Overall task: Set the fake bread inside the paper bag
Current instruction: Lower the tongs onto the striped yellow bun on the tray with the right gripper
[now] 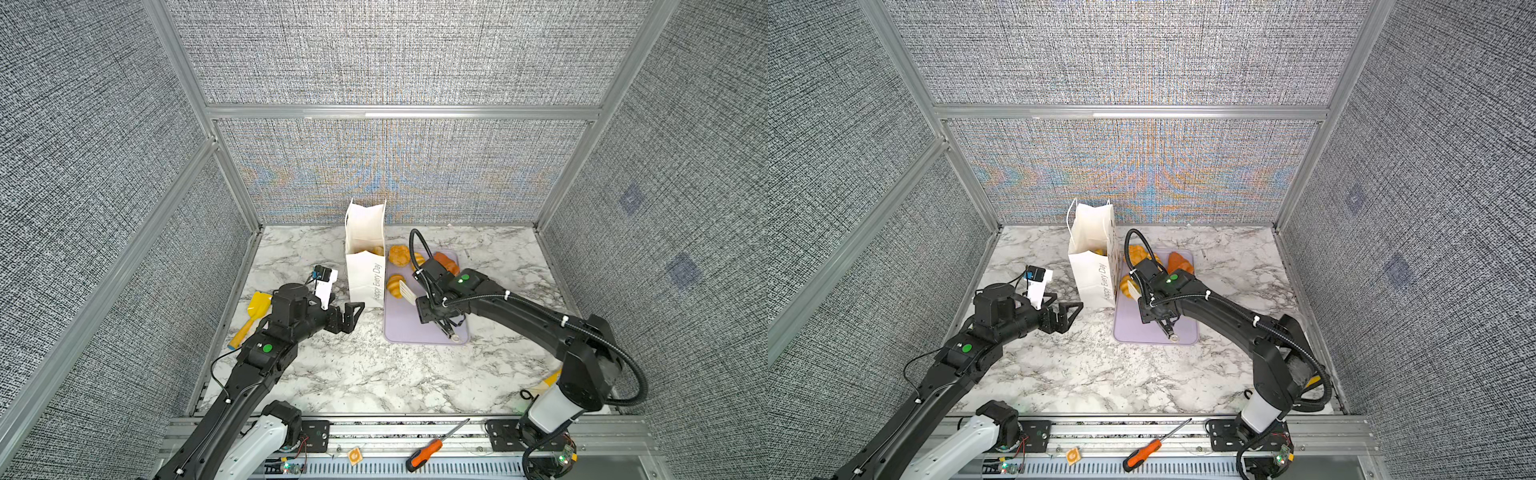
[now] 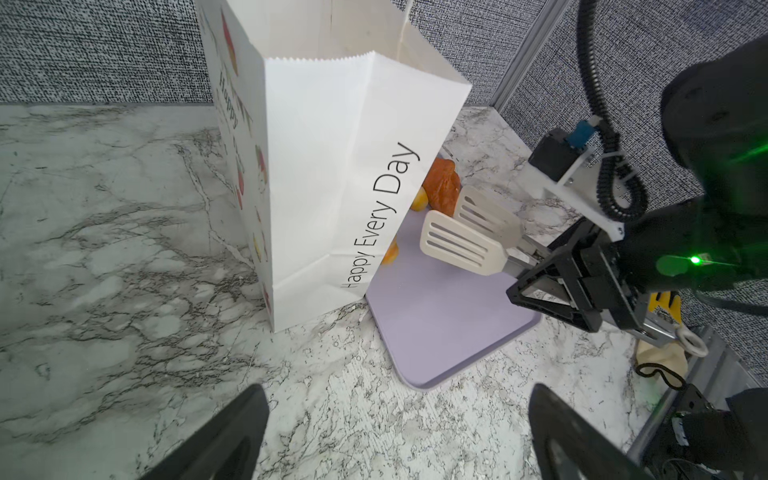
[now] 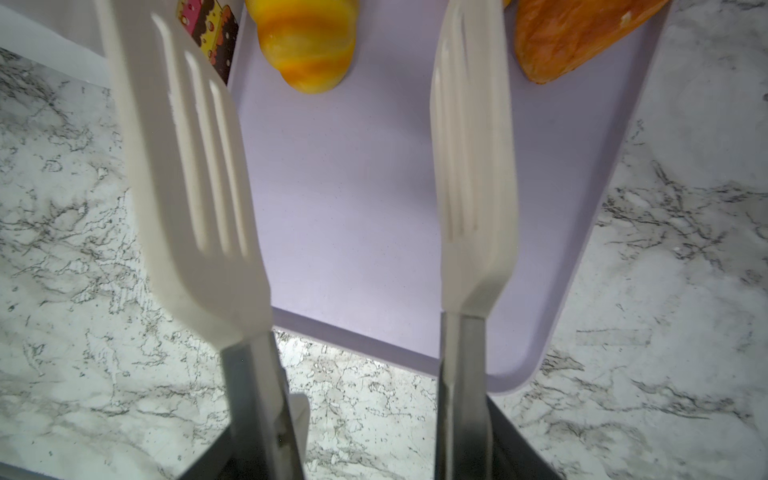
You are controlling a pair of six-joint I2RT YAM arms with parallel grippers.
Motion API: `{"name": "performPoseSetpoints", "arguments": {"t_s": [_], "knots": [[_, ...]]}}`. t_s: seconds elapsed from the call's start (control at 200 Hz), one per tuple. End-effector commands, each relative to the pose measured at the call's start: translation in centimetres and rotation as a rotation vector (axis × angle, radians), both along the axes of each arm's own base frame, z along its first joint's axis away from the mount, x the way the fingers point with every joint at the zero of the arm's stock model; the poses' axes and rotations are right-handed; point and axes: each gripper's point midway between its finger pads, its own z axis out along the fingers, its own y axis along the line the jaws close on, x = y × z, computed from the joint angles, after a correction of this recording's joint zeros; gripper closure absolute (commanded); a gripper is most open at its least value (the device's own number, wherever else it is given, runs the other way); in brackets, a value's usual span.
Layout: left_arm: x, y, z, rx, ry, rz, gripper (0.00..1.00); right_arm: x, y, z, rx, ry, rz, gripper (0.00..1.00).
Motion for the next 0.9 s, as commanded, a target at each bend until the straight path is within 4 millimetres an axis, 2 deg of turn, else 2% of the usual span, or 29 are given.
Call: {"name": "performPoseSetpoints", "arguments": {"t_s": [0.0, 0.245, 0.49, 0.65, 0.895], "knots": [[0.2, 0.3, 0.1, 0.005, -0.015, 0.015, 0.01, 0.9, 1.3, -0.5, 0.043, 0.006, 0.014, 0.38], [0.3, 0.3, -0.5, 0.024, -0.003, 0.012, 0.01, 2.6, 2.3, -2.8, 0.035, 0.052, 0.014, 0.37], [-0.1, 0.3, -1.1, 0.025, 0.005, 0.007, 0.01, 4.4, 2.7, -3.6, 0.043, 0.057, -0.003, 0.36], [-0.2, 0.5, -1.2, 0.026, 0.006, 0.014, 0.01, 4.9, 3.6, -4.6, 0.048, 0.081, 0.013, 0.35], [0.0, 0.5, -1.1, 0.028, 0.000, 0.017, 0.01, 5.6, 3.5, -5.2, 0.030, 0.102, 0.013, 0.36]]}}
